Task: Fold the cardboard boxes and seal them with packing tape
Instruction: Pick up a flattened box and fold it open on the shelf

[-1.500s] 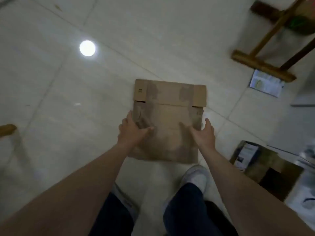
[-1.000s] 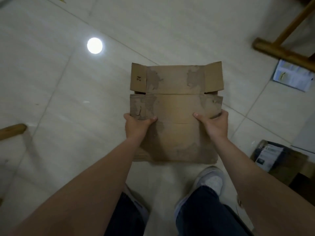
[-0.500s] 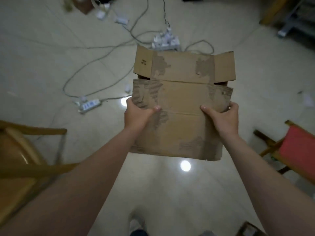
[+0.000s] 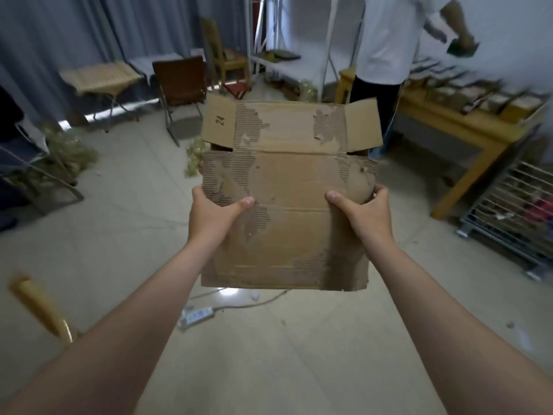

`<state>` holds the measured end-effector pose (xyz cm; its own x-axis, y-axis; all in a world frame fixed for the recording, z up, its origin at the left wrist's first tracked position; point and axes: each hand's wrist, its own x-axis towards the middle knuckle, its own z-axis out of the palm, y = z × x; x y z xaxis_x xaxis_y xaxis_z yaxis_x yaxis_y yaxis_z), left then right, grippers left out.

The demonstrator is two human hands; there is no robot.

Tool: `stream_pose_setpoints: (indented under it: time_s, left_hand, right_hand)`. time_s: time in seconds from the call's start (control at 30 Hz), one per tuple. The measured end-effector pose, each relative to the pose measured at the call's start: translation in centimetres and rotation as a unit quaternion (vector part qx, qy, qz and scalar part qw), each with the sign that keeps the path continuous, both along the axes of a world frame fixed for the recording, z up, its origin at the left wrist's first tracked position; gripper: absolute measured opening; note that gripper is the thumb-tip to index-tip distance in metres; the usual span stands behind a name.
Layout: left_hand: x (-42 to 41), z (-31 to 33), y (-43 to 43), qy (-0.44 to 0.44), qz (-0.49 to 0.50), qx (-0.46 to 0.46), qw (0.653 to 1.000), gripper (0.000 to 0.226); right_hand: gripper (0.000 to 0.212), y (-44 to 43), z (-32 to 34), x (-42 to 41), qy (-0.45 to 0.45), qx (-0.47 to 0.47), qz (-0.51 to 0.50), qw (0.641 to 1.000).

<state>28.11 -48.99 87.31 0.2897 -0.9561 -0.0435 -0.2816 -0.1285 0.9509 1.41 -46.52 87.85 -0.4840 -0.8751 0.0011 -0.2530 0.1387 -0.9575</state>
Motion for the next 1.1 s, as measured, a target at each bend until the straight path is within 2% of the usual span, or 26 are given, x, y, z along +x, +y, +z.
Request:
stream_pose_setpoints:
  time_s: [0.17,0.23,0.5,0.8,1.1]
  left_hand:
    - [0.5,8.5,-7.2,-0.001,-0.002,-0.055,0.998,0.098]
    - [0.1,11.0,-11.0,0.007,0.002,-0.078,0.997,0.09]
    - [-0.8,16.8,-29.9,0.01,0.027,-0.093,0.995,0.083]
    - [2.3,18.6,-47.0,0.016,0.048,-0.128,0.991,0.083]
    - [10.6,17.1,-67.5,-0.007,0.038,-0.163,0.986,0.085]
  right_hand:
    - [0.096,-8.2,7.9,0.3,-0.008,-0.051,0.009,0.999]
    - [0.095,-12.9,10.1,-0.3,-0.009,-0.065,0.013,0.998]
    - [0.097,-34.3,15.7,-1.0,-0.026,-0.077,0.06,0.995]
    - [0.098,-51.5,17.8,2.5,-0.023,-0.081,0.072,0.994]
    - [0.093,-71.3,18.0,9.7,-0.004,-0.091,0.095,0.991]
